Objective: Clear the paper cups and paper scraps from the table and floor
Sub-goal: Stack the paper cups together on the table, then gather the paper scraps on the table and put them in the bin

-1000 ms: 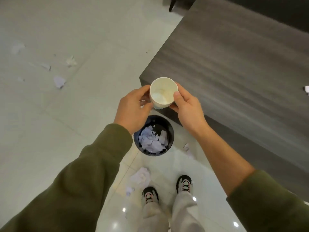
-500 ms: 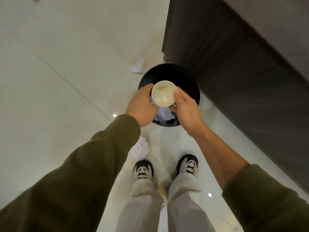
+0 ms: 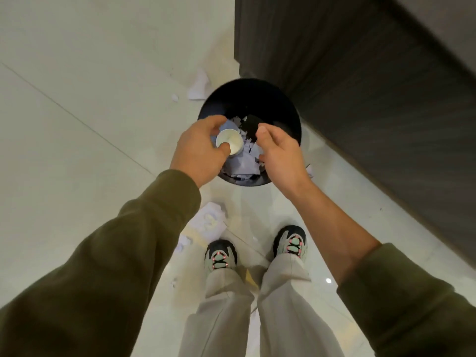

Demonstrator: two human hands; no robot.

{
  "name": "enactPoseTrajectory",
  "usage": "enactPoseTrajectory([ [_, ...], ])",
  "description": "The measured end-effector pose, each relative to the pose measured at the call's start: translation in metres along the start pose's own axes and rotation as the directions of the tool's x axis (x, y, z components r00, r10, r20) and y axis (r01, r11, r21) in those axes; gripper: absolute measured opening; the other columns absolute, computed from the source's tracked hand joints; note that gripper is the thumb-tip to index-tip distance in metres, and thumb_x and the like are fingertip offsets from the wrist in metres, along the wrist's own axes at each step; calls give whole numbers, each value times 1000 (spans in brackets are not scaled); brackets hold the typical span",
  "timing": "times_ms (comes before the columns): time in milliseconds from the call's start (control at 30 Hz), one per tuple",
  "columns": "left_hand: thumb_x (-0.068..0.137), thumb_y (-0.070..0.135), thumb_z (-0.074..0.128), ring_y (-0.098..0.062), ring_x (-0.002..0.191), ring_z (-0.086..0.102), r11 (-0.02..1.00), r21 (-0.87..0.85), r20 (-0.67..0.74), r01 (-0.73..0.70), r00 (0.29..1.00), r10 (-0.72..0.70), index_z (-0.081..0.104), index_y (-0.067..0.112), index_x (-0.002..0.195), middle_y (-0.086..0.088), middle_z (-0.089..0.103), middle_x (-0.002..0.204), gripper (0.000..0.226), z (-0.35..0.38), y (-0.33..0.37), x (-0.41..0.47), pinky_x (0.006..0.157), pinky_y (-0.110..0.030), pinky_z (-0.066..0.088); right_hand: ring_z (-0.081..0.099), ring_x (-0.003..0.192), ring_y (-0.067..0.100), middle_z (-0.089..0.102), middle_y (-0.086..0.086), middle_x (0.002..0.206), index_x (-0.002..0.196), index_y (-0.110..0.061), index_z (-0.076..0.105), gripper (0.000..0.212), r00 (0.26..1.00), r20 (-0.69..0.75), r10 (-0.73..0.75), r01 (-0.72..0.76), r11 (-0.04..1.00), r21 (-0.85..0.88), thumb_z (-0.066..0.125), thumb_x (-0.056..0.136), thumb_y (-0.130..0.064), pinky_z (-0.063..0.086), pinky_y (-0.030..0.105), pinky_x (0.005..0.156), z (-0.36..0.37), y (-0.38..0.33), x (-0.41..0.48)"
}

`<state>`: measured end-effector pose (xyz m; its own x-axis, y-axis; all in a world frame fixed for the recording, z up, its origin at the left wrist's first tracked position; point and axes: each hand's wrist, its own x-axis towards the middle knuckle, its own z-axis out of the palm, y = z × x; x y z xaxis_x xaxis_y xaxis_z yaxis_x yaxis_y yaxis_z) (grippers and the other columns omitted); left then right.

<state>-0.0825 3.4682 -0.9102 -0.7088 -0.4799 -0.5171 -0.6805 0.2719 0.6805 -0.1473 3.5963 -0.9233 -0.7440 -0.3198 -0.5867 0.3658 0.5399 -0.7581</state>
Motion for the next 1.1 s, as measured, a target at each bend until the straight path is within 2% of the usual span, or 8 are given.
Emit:
enactPoseTrajectory([
  [233,86,5,54,-4,91,56,997,1,-91,-83,992,83,60,18,116,9,61,103,34,-27,62,-27,85,-16,42,61,106,18,66,4,114,118,-17,60,27,999,-27,-17,19,996,87,52,92,-18,48,44,97,-39,-50,-32],
  [300,86,5,53,-3,87,56,996,-11,-127,-90,988,88,61,17,114,8,62,103,32,-33,77,-37,79,-8,40,63,102,16,68,2,109,111,-21,62,22,998,-45,-38,42,994,103,54,91,-18,49,42,96,-53,-64,-45],
  [400,87,9,54,9,80,56,991,-33,-140,-131,982,125,62,19,110,12,62,99,26,-42,104,-50,69,5,38,64,95,11,69,-3,99,101,-27,62,16,993,-79,-84,94,986,140,54,91,-16,51,36,92,-74,-87,-65],
  [467,86,11,56,18,77,54,981,-51,-134,-189,974,181,63,23,106,20,61,92,24,-48,129,-60,68,5,39,65,93,11,69,-4,96,98,-29,61,16,989,-100,-112,128,978,163,54,91,-16,52,34,89,-88,-105,-78],
  [533,86,13,58,21,77,53,966,-54,-116,-253,962,246,63,25,105,23,60,91,23,-55,159,-70,70,2,42,65,92,11,69,-2,94,97,-30,61,17,981,-126,-148,169,970,176,55,90,-16,53,34,89,-103,-126,-91],
  [733,85,14,59,15,77,56,904,-69,-125,-421,903,411,64,25,101,20,63,91,20,-86,260,-97,71,-1,43,65,97,17,68,-3,97,92,-37,58,20,936,-250,-245,297,935,194,55,91,-18,51,39,91,-164,-200,-132],
  [867,85,11,59,5,78,57,853,-101,-94,-512,859,504,62,26,98,19,63,89,20,-94,332,-121,74,-7,45,64,99,23,66,2,98,98,-27,59,16,888,-363,-281,373,903,213,54,92,-13,50,40,89,-220,-240,-168],
  [1100,85,14,61,2,79,59,743,-91,9,-663,745,667,62,25,100,17,64,89,19,-41,435,-157,70,-4,43,64,97,27,67,8,96,98,-26,58,15,807,-527,-267,421,886,195,55,91,-12,50,44,90,-326,-248,-212],
])
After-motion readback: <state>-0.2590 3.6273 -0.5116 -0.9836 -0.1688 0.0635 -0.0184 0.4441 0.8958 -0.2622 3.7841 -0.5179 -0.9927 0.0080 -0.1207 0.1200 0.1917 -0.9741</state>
